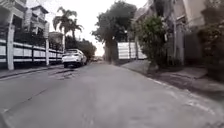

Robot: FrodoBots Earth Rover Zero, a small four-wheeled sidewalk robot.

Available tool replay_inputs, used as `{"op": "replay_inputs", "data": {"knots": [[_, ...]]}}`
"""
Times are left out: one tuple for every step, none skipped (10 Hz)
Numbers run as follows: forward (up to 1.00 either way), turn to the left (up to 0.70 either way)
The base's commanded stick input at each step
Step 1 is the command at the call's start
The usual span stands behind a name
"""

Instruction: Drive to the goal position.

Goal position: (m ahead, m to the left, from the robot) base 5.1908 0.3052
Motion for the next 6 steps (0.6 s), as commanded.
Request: {"op": "replay_inputs", "data": {"knots": [[1.0, 0.43], [1.0, 0.44], [1.0, 0.39], [1.0, 0.04], [1.0, 0.04], [1.0, 0.04]]}}
